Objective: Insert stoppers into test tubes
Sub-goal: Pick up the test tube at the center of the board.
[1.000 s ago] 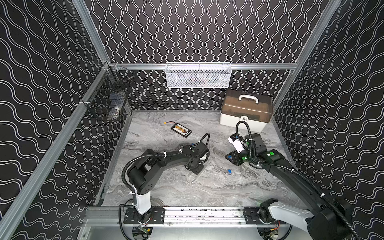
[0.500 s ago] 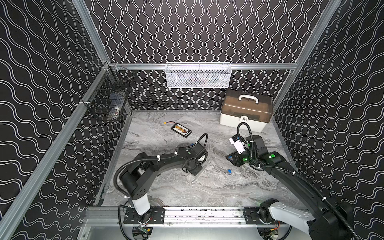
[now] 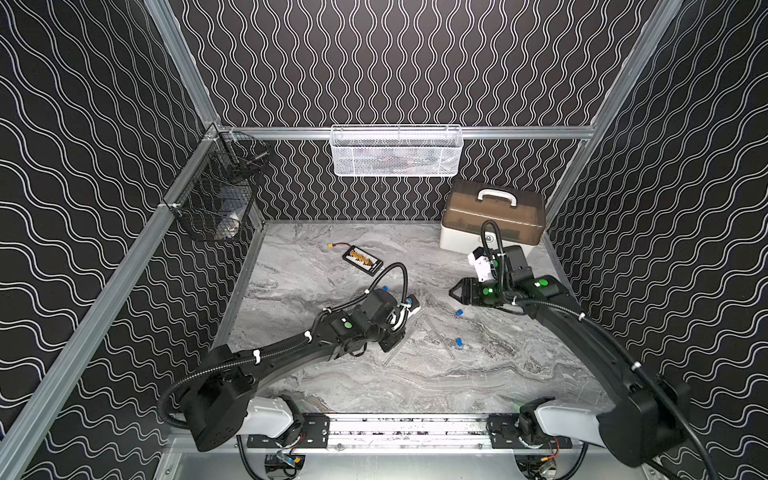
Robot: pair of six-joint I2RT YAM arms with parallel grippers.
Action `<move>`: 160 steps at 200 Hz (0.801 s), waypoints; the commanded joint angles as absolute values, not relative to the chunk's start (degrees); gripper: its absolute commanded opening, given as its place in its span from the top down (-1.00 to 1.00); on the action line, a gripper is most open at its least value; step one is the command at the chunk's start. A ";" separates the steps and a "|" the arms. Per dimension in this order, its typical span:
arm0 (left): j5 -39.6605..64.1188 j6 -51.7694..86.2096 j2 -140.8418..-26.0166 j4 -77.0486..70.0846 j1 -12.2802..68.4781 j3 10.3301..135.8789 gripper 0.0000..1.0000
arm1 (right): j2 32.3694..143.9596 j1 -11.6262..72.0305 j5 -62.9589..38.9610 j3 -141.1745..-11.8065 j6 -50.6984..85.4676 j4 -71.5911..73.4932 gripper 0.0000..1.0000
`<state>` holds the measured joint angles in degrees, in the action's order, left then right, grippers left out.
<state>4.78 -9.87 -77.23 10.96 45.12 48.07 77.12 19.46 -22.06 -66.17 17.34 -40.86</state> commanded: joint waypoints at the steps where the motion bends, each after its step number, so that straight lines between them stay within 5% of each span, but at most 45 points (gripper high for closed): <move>1: 7.61 -14.62 -77.27 5.80 45.51 48.45 0.86 | 80.89 18.81 -34.99 -70.75 16.68 -50.47 -0.24; 56: 8.22 -15.46 -77.15 1.88 46.39 47.99 0.86 | 86.97 21.44 -42.74 -75.52 14.34 -54.51 -0.23; 160: 8.89 -16.61 -76.62 1.58 46.67 48.14 0.86 | 91.71 24.68 -42.19 -77.49 13.59 -56.64 0.20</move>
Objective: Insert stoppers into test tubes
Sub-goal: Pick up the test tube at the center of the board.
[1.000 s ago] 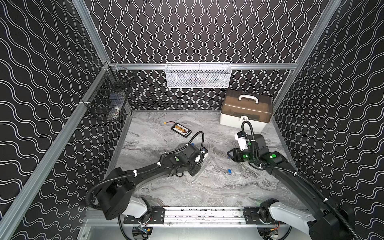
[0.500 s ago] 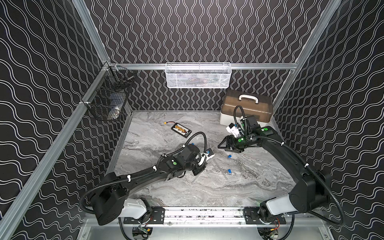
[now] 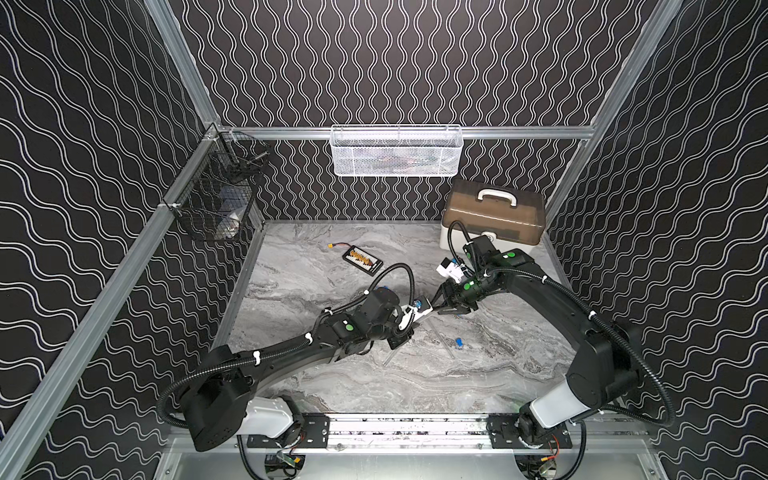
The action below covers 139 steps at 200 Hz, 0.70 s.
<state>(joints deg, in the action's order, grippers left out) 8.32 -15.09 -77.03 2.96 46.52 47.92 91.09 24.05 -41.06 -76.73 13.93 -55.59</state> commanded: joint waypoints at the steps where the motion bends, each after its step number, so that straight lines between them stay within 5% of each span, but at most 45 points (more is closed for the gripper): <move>1: 8.88 -16.61 -76.63 1.62 46.67 48.15 0.86 | 91.78 24.73 -42.19 -77.50 13.56 -56.67 0.20; 139: 7.22 -16.17 -76.64 1.05 47.11 48.13 0.86 | 92.73 25.49 -44.82 -76.73 13.30 -56.93 0.68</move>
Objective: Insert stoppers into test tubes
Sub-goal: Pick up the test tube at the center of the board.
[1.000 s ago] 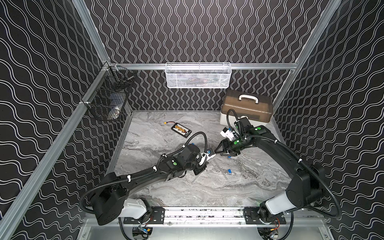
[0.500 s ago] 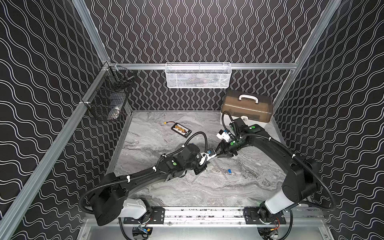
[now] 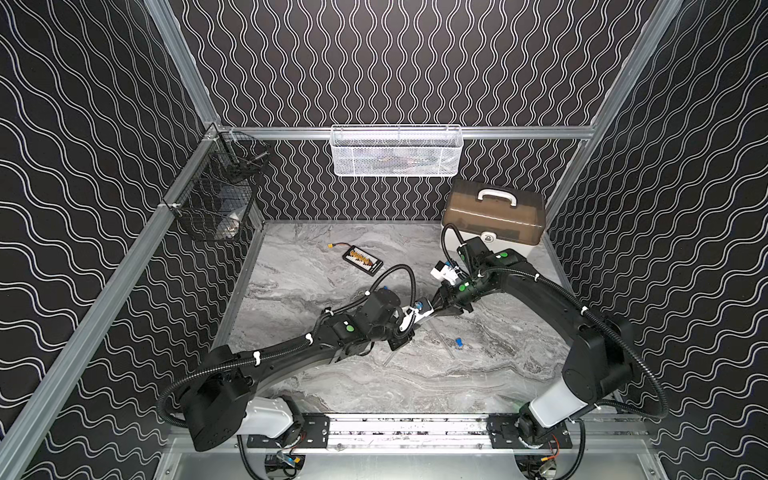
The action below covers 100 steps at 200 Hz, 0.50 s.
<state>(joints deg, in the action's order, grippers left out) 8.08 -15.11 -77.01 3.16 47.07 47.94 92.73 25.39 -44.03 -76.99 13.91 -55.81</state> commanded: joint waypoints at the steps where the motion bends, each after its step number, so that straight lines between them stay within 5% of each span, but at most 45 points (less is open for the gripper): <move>1: 7.21 -16.17 -76.69 1.05 47.11 48.15 0.86 | 92.73 25.49 -44.82 -76.73 13.33 -56.94 0.68; 100: 7.47 -15.14 -76.75 -0.61 47.28 47.02 0.57 | 92.42 25.49 -49.44 -76.19 14.50 -55.72 0.73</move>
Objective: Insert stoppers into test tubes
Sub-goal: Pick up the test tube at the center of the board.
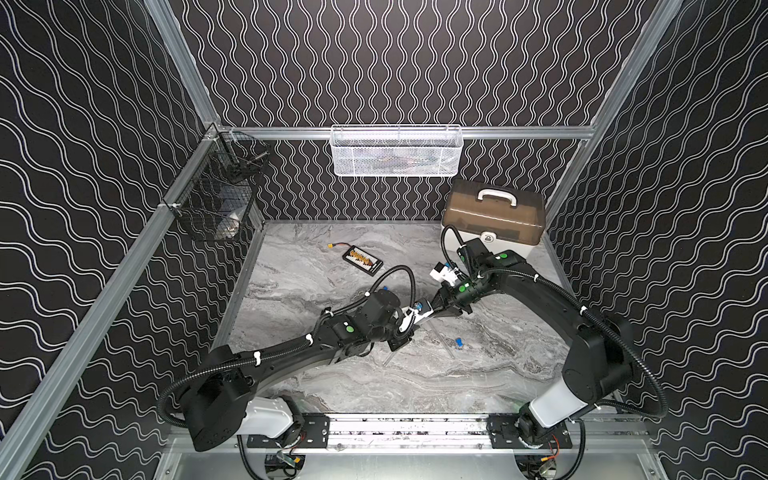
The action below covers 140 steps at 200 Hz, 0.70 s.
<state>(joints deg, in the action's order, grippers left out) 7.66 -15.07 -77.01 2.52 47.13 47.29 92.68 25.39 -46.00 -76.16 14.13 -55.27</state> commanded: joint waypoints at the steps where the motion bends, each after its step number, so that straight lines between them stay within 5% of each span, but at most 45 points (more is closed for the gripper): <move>1: 7.47 -15.13 -76.74 -0.66 47.24 47.02 0.57 | 92.44 25.49 -49.46 -76.20 14.50 -55.72 0.74; 69: 6.69 -15.30 -76.37 -0.70 47.41 46.67 0.45 | 92.74 25.49 -50.91 -75.94 14.28 -55.65 0.74; 115: 7.10 -15.67 -75.17 -0.06 47.46 46.71 0.71 | 92.89 25.49 -50.19 -75.83 14.43 -55.61 0.73; 140: 7.38 -15.80 -74.22 1.08 47.53 46.93 0.83 | 93.07 25.49 -49.77 -76.36 14.70 -55.41 0.54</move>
